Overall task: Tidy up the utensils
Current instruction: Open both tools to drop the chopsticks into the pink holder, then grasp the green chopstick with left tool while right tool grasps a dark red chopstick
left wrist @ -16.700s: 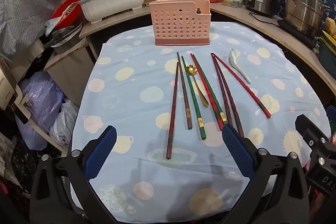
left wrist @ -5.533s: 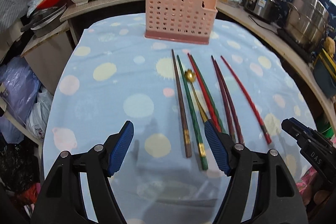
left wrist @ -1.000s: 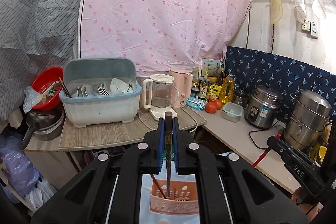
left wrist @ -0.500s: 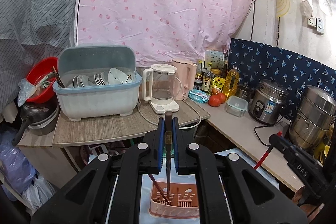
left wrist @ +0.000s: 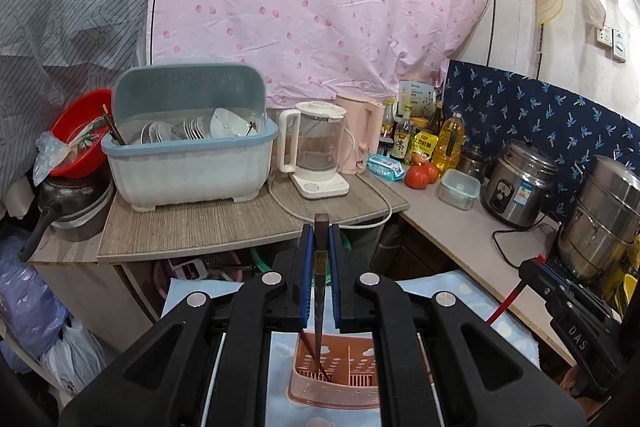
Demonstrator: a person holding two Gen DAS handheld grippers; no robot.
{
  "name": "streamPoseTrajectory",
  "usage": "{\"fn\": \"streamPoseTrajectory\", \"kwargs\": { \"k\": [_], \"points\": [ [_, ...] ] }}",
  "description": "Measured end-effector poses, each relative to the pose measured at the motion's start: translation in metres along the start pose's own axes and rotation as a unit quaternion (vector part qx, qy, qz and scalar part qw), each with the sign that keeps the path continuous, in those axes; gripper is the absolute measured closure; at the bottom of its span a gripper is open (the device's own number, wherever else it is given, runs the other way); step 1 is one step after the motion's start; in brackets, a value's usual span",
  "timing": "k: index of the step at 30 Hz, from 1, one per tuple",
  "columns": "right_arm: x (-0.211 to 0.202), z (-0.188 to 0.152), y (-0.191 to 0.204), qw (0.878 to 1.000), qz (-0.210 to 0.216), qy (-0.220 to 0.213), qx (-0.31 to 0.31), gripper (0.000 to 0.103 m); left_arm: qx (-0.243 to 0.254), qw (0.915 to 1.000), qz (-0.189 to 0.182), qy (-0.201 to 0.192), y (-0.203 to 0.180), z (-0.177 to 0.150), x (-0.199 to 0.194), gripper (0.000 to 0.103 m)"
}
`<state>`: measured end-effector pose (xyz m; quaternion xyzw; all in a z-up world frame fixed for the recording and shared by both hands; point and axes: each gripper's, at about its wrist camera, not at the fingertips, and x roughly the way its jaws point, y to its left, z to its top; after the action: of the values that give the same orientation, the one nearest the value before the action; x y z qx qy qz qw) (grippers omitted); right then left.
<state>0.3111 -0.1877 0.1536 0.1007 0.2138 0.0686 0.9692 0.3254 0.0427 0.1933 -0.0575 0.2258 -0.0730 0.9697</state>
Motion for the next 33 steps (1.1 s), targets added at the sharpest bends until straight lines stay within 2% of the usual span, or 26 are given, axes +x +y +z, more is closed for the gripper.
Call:
{"fn": "streamPoseTrajectory", "kwargs": {
  "k": [2,4,6,9,15,20,24,33],
  "points": [
    [0.0,-0.005,0.002,1.0,-0.005,0.0,-0.006,0.094,-0.002,1.0,-0.001,0.003,0.001,-0.004,0.001,0.095],
    [-0.002,-0.006,0.002,1.0,-0.007,-0.001,-0.008,0.088,-0.002,1.0,-0.002,0.007,0.002,-0.007,0.002,0.09],
    [-0.005,-0.007,0.002,1.0,-0.008,-0.005,-0.004,0.08,-0.004,1.0,0.001,0.008,0.003,-0.009,0.0,0.066],
    [-0.013,-0.007,0.001,1.0,-0.008,-0.01,-0.001,0.079,-0.007,1.0,0.005,0.001,0.004,-0.011,-0.007,0.055],
    [-0.033,-0.013,0.001,1.0,-0.006,-0.011,-0.001,0.075,-0.008,0.9999,0.003,0.009,0.005,-0.02,-0.022,0.053],
    [-0.059,-0.034,-0.002,1.0,-0.002,-0.002,0.009,0.072,0.0,0.9997,-0.003,0.026,0.0,-0.04,-0.041,0.053],
    [-0.077,-0.065,-0.007,1.0,-0.006,0.016,0.015,0.071,0.012,0.9989,-0.01,0.045,-0.007,-0.067,-0.057,0.053],
    [-0.126,-0.162,-0.012,0.996,-0.019,0.081,0.013,0.071,0.019,0.9928,-0.028,0.115,-0.015,-0.161,-0.089,0.053]
  ]
}}
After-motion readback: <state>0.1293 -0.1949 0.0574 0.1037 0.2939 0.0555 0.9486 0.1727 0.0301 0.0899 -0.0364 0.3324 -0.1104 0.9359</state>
